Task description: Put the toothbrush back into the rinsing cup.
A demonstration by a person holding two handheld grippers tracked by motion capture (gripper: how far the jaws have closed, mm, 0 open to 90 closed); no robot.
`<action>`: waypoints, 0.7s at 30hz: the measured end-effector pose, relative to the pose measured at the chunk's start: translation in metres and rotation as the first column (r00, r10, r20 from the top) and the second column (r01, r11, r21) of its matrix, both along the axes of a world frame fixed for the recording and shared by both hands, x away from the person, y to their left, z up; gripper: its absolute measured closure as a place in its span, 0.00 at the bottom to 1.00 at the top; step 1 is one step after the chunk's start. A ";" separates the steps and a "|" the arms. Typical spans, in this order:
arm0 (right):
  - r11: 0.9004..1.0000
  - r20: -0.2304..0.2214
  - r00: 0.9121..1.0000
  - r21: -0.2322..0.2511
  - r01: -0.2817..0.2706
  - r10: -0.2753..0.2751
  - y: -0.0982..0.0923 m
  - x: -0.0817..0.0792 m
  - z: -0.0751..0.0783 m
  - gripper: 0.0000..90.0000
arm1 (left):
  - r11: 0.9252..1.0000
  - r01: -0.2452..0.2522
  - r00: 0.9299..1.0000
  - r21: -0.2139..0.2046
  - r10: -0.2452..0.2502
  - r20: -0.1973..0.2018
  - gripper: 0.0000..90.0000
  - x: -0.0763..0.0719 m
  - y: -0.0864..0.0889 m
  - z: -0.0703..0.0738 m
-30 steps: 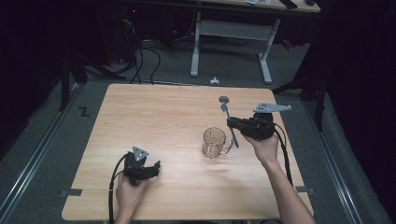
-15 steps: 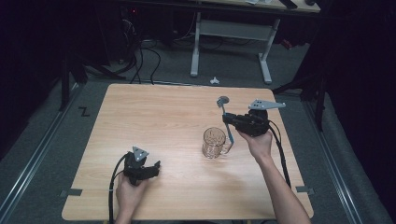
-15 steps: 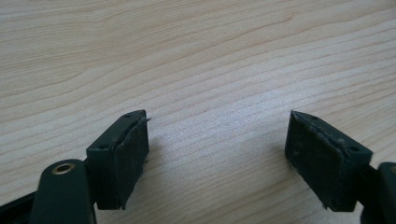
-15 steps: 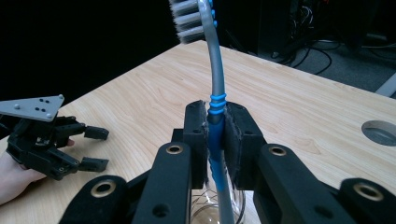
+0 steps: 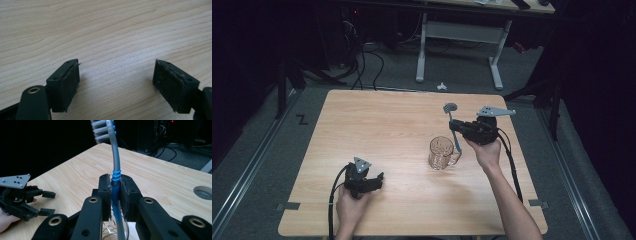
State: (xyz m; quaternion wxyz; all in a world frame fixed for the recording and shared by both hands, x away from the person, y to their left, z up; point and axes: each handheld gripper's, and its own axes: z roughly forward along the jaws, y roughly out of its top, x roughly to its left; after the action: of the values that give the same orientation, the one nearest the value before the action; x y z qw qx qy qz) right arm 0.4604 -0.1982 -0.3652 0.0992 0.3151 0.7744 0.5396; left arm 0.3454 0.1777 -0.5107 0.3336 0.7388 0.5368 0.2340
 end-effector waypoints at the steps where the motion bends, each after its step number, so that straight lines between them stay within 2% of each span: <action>1: 1.000 0.001 1.000 0.000 0.000 0.000 0.000 0.000 0.000 0.89 | 1.000 0.000 1.000 0.000 0.000 0.000 0.25 0.000 0.000 0.000; 21: 1.000 -0.006 1.000 -0.012 0.006 -0.006 -0.001 0.000 -0.005 0.89 | 1.000 0.002 1.000 0.002 -0.002 -0.001 0.24 0.000 0.000 0.000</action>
State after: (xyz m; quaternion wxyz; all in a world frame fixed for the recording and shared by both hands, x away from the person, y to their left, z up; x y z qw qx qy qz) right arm 0.4608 -0.1990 -0.3699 0.1005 0.3185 0.7770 0.5336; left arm 0.3453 0.1777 -0.5107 0.3330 0.7397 0.5360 0.2338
